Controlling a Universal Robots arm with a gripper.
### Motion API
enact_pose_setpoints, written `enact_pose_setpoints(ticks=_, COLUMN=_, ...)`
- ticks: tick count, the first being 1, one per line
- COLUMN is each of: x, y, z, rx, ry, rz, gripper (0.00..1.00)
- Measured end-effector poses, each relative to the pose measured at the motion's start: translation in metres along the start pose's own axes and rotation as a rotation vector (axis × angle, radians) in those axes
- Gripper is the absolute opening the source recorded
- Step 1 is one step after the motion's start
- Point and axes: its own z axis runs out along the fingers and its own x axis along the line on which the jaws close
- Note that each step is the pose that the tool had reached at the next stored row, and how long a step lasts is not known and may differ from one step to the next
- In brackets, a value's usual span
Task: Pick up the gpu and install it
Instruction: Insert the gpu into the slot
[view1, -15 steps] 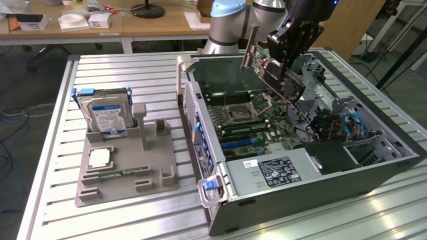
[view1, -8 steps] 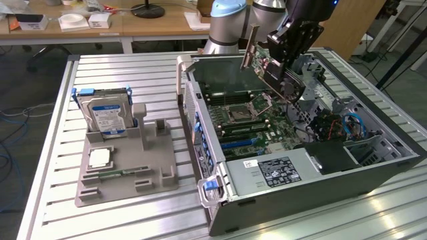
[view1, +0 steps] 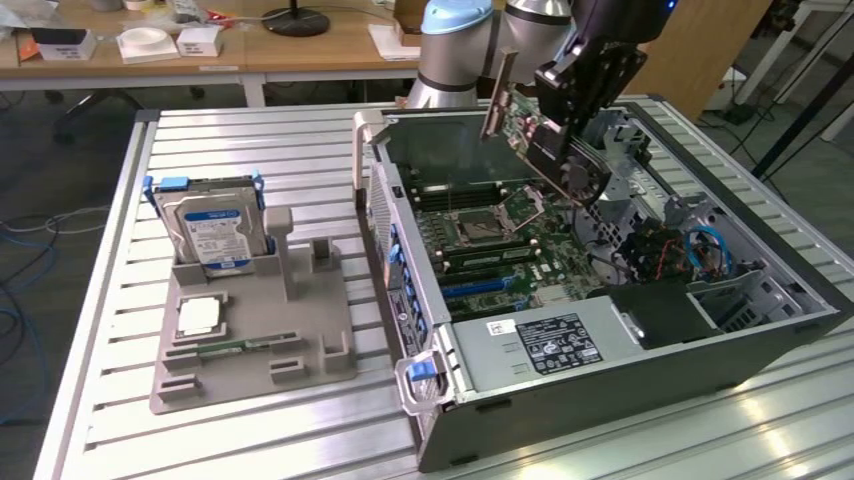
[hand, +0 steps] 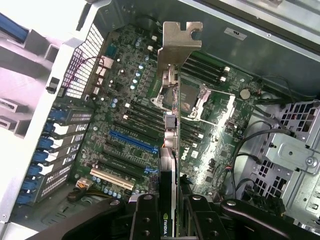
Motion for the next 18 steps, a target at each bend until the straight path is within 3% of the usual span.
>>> enact_pose_setpoints(ticks=18, x=0.0, y=0.0, z=0.0, rx=-0.0012, ry=0.0049, rz=-0.11, gripper=0.26)
